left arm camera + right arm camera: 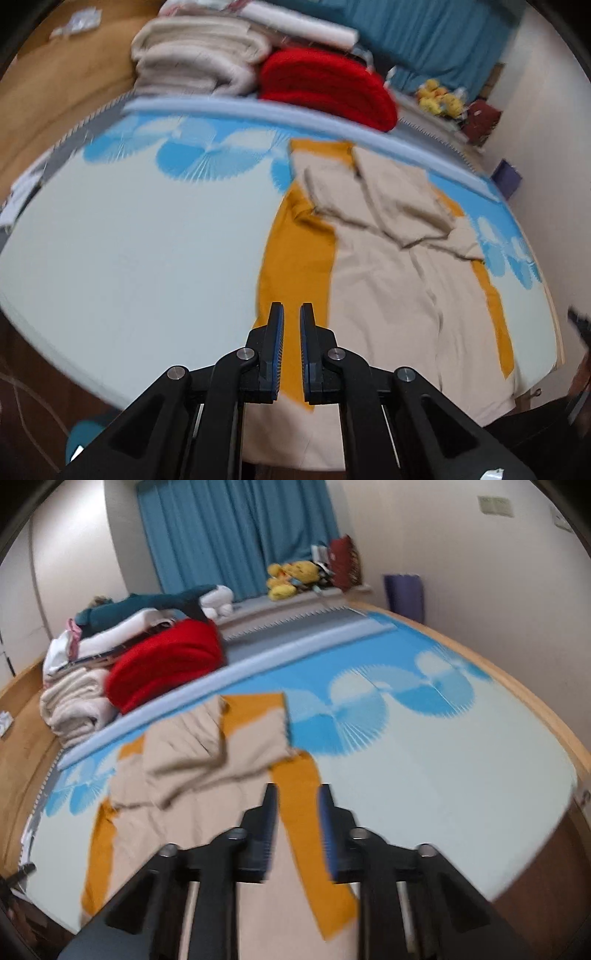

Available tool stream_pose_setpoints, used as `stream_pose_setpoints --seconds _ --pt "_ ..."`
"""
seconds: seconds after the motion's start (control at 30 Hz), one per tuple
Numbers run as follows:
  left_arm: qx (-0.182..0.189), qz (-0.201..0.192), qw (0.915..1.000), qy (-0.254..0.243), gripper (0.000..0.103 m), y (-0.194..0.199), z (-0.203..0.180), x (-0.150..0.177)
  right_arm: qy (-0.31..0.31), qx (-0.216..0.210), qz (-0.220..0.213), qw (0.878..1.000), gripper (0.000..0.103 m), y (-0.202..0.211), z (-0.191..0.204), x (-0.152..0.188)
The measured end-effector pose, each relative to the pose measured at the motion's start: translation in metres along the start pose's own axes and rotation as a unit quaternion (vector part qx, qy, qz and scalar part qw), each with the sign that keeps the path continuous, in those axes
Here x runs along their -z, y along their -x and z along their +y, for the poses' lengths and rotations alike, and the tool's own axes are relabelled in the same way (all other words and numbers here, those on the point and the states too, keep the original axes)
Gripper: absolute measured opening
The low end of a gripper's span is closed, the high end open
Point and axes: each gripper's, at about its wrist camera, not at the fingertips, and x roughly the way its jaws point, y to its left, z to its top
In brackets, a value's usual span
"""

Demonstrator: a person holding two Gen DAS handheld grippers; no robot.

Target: Fold large clothes

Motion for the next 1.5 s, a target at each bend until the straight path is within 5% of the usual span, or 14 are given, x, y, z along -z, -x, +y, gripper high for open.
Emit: stream_pose_setpoints --seconds 0.17,0.23,0.37,0.57,0.67,0.7,0.73,0.87,1.0,1.07,1.13,1.4,1.47,1.5 --pt "0.012 0.105 0.9902 0.092 0.011 -0.029 0.036 0.027 -0.059 -0.004 0.096 0.994 0.024 -0.024 -0.045 0.057" --pt "-0.004 0.143 0.9815 0.127 0.013 -0.05 0.05 0.046 -0.071 -0.003 0.13 0.989 0.04 -0.041 -0.056 0.077" --pt "-0.035 0.17 0.9706 0.166 0.026 -0.084 0.066 0.074 -0.081 0.025 0.216 0.973 0.045 -0.078 -0.067 0.109" --pt "-0.075 0.205 0.9695 0.111 0.022 -0.107 0.054 0.086 -0.043 0.071 0.307 0.948 0.047 -0.125 -0.068 0.143" --pt "-0.075 0.216 0.9684 0.1 0.002 -0.104 0.052 0.093 -0.036 0.078 0.314 0.946 0.041 -0.128 -0.067 0.148" --pt "-0.066 0.201 0.9709 0.112 0.002 -0.093 0.055 0.093 -0.031 0.07 0.312 0.947 0.013 -0.126 -0.064 0.148" --pt "-0.049 0.186 0.9732 0.127 0.002 -0.083 0.056 0.093 -0.029 0.056 0.313 0.948 0.003 -0.125 -0.061 0.149" --pt "-0.054 0.209 0.9696 0.115 0.007 -0.082 0.058 0.103 -0.021 0.04 0.266 0.963 0.003 -0.098 -0.059 0.135" --pt "-0.062 0.194 0.9679 0.147 0.011 -0.085 0.072 0.09 -0.087 0.068 0.292 0.95 0.008 -0.102 -0.084 0.142" --pt "-0.052 0.154 0.9743 0.156 0.039 -0.073 0.074 0.078 -0.085 0.092 0.28 0.952 0.015 -0.098 -0.082 0.139" --pt "-0.042 0.139 0.9774 0.154 0.046 -0.073 0.074 0.071 -0.076 0.103 0.257 0.958 0.027 -0.091 -0.078 0.134" --pt "-0.077 0.204 0.9698 0.11 0.043 -0.122 0.059 0.076 -0.046 0.094 0.307 0.946 0.04 -0.122 -0.073 0.147" --pt "-0.081 0.202 0.9718 0.091 0.029 -0.122 0.052 0.076 -0.023 0.101 0.304 0.947 0.034 -0.122 -0.066 0.147" --pt "-0.076 0.203 0.9731 0.078 0.018 -0.122 0.048 0.076 -0.017 0.097 0.304 0.948 0.015 -0.122 -0.063 0.147"
